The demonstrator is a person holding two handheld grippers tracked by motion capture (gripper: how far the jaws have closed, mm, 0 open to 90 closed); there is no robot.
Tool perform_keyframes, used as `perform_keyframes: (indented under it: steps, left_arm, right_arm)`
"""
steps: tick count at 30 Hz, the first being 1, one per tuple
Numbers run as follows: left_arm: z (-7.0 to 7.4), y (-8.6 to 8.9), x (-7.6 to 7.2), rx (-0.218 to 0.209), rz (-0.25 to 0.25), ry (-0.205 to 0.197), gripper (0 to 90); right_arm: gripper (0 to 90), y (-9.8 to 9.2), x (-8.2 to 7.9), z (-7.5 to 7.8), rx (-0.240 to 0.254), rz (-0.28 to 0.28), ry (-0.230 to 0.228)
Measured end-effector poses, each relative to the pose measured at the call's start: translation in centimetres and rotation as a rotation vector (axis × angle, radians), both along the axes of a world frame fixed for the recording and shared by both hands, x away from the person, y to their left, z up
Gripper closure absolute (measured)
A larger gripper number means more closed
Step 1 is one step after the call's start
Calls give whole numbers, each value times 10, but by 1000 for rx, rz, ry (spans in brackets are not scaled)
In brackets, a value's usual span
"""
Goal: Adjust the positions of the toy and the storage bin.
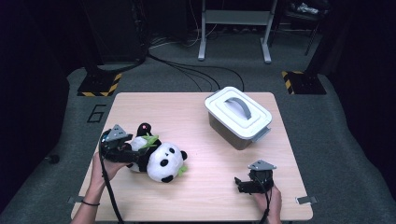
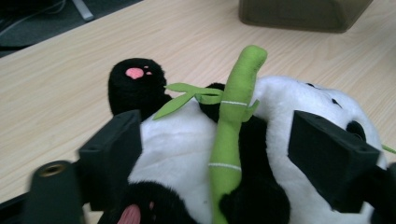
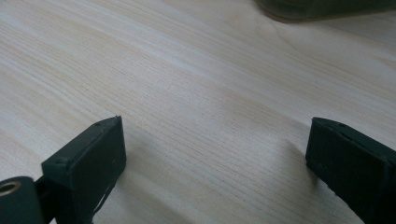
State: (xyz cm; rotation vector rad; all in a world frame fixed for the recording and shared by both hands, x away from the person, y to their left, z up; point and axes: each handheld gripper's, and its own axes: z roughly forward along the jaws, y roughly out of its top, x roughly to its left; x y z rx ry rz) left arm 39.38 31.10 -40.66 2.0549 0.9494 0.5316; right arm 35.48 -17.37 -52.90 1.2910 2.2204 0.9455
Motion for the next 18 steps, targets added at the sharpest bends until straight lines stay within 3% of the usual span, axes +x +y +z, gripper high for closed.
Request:
perform_keyframes:
  steps: [10,18]
  left_arm:
    - [0,8,-34,32,29,-29,92]
    - [-13,17,-56,56,69,-34,53]
  right_arm:
    - [41,0,0,0,0,0,0]
    - [41,0,0,0,0,-1,0]
